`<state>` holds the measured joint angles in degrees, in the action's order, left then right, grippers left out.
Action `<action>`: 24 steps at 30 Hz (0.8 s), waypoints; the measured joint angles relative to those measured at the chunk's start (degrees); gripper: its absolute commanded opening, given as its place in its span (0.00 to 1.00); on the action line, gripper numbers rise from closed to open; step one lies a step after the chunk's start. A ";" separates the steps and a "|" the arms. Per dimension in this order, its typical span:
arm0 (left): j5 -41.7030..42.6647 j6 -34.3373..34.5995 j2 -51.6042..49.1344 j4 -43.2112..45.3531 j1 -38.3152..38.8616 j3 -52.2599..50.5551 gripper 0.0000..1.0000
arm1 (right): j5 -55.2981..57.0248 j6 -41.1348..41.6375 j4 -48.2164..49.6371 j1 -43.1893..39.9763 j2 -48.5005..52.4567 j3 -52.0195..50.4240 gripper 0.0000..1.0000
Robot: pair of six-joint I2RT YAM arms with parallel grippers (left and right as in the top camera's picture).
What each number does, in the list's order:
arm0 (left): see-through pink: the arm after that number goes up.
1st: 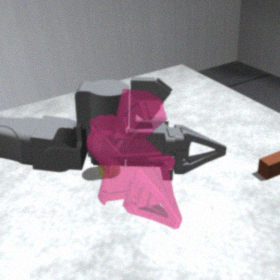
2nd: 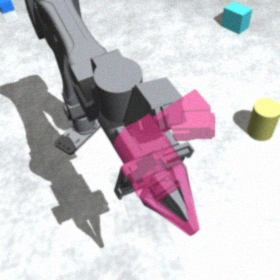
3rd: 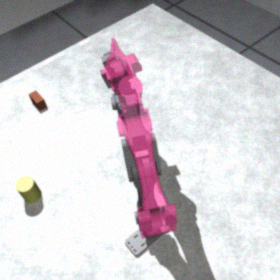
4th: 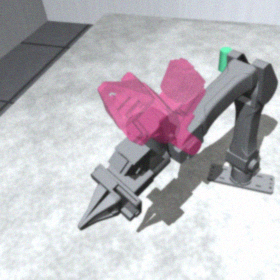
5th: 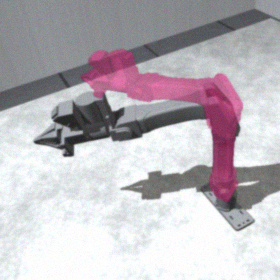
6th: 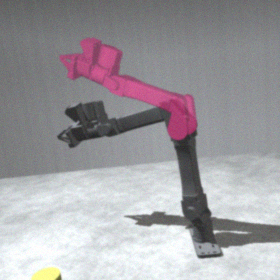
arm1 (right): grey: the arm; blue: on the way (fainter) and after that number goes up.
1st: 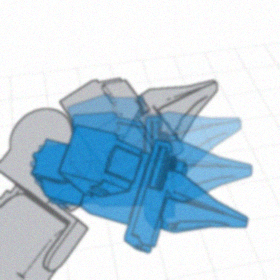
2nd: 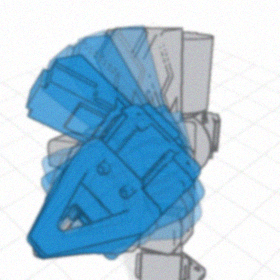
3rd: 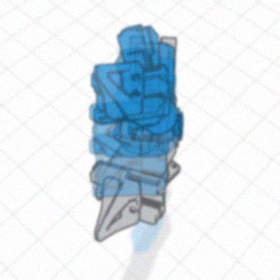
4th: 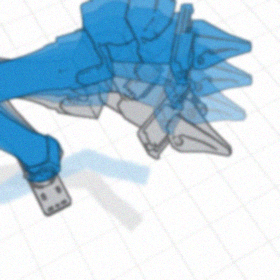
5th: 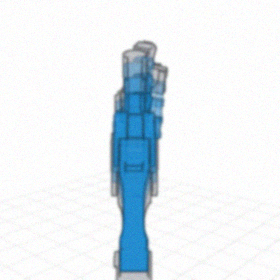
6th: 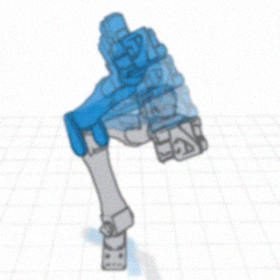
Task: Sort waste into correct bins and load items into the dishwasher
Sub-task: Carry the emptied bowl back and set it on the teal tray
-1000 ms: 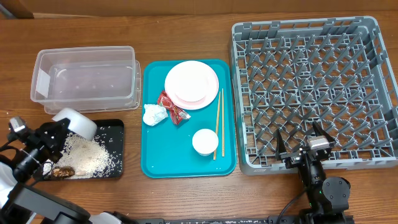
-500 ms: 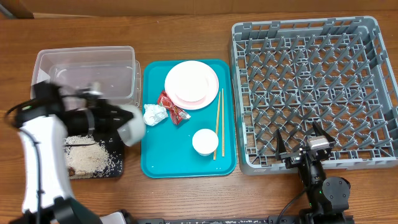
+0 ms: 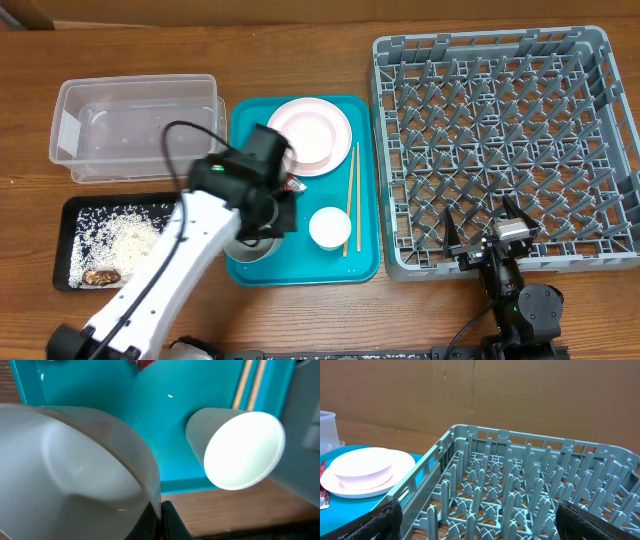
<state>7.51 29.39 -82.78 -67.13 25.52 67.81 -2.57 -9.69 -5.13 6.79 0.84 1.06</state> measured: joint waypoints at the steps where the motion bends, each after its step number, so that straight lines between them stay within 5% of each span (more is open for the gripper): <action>1: -1.40 0.74 -0.87 0.26 1.55 0.00 0.04 | 0.00 0.02 0.00 0.00 0.00 0.00 1.00; 8: -5.49 2.54 -6.14 1.64 4.13 0.00 0.04 | 0.02 -0.02 0.04 0.00 0.00 0.00 1.00; 16: -4.22 3.45 -8.41 2.86 4.13 0.11 0.38 | 0.02 0.00 0.00 0.00 0.00 0.00 1.00; 24: -3.96 3.72 -8.41 2.97 4.13 5.75 0.39 | 0.02 0.00 0.04 0.00 0.00 0.00 1.00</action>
<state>3.55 33.10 -91.20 -64.16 29.65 73.56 -2.55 -9.69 -5.08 6.79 0.84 1.06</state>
